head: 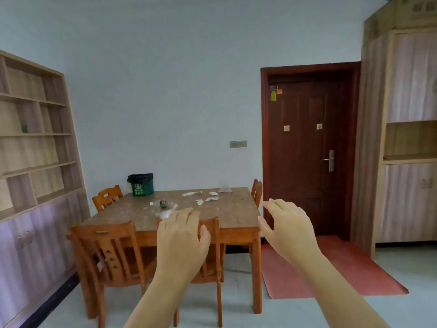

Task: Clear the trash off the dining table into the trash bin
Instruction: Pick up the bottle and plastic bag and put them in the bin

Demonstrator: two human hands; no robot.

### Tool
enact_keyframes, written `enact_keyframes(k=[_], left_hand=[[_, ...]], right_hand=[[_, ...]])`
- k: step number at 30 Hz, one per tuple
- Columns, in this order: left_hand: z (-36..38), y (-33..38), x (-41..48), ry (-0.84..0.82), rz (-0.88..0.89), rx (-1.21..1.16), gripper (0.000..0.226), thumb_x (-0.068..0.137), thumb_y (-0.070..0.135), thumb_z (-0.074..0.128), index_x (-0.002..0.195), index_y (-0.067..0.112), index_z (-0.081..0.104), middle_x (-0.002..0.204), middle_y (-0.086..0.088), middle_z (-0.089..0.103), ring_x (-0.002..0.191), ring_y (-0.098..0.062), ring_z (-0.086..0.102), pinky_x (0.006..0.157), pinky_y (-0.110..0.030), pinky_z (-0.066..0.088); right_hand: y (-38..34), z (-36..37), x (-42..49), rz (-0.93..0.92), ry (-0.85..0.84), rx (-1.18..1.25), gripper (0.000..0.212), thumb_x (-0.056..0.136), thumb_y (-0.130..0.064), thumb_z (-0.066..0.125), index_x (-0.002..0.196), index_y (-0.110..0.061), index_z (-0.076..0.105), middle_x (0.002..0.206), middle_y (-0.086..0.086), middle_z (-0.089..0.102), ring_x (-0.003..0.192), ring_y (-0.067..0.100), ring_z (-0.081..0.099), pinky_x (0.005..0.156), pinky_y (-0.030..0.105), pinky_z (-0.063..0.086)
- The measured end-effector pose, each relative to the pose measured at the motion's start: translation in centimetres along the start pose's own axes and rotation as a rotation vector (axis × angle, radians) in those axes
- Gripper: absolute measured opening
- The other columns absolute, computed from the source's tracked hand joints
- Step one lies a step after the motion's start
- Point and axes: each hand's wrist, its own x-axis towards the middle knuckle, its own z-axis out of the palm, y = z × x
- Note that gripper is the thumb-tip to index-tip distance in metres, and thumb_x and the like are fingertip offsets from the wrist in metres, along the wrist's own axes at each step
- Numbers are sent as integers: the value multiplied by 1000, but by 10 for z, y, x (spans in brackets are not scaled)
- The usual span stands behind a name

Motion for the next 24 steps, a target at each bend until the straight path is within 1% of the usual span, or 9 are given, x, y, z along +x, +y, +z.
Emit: enact_keyframes(k=[2, 5, 10, 12, 14, 16, 19, 21, 24], left_hand=[[17, -8, -1, 1, -20, -29, 28, 71, 12, 71, 97, 4, 67, 99, -14, 69, 92, -29, 63, 76, -42, 49], [48, -25, -6, -48, -52, -39, 26, 70, 11, 72, 95, 4, 68, 98, -13, 70, 92, -28, 64, 77, -42, 49], [109, -57, 7, -79, -98, -15, 26, 66, 7, 75, 90, 3, 68, 94, -14, 70, 88, -30, 65, 75, -45, 50], [135, -67, 18, -77, -99, -9, 21, 70, 10, 70, 90, 3, 69, 95, -15, 70, 88, -31, 65, 74, -45, 51], [158, -76, 34, -89, -117, -7, 22, 72, 14, 63, 90, 3, 68, 95, -14, 70, 90, -30, 64, 75, -44, 50], [178, -84, 52, -94, -153, -7, 21, 72, 10, 68, 92, 3, 68, 97, -15, 69, 93, -32, 63, 78, -44, 49], [207, -102, 71, -100, -193, 21, 26, 68, 4, 73, 93, 2, 68, 98, -15, 69, 93, -32, 63, 79, -45, 48], [222, -117, 79, -96, -215, 35, 26, 69, 5, 72, 94, 2, 67, 99, -15, 69, 94, -32, 63, 80, -46, 47], [244, -147, 81, -105, -278, 51, 26, 70, 5, 72, 95, 2, 67, 100, -14, 69, 95, -33, 62, 81, -46, 46]], right_hand=[[2, 20, 3, -16, 16, 15, 27, 76, -22, 67, 100, -8, 65, 105, 10, 69, 91, 30, 63, 76, 43, 49], [10, 53, 5, -14, -43, 14, 29, 77, -22, 66, 103, -10, 64, 110, 9, 67, 98, 28, 62, 81, 44, 49], [33, 117, 28, -18, -65, 42, 30, 74, -19, 69, 102, -8, 66, 108, 12, 68, 98, 30, 63, 80, 50, 51], [45, 143, 42, -29, -91, 53, 31, 75, -20, 69, 103, -9, 65, 109, 11, 68, 100, 30, 62, 81, 51, 51], [57, 167, 59, -30, -109, 72, 31, 73, -20, 71, 102, -9, 65, 108, 10, 68, 99, 30, 62, 81, 51, 52], [67, 189, 77, -37, -128, 78, 31, 72, -19, 73, 100, -9, 66, 105, 10, 69, 97, 29, 63, 80, 49, 52], [76, 227, 101, -48, -168, 96, 31, 69, -20, 74, 98, -11, 66, 103, 8, 70, 95, 28, 64, 80, 46, 51], [77, 255, 114, -66, -198, 124, 31, 69, -19, 74, 98, -11, 66, 103, 9, 70, 95, 29, 64, 80, 46, 50], [66, 298, 130, -66, -267, 173, 31, 74, -20, 70, 103, -11, 64, 108, 10, 68, 101, 29, 62, 87, 50, 50]])
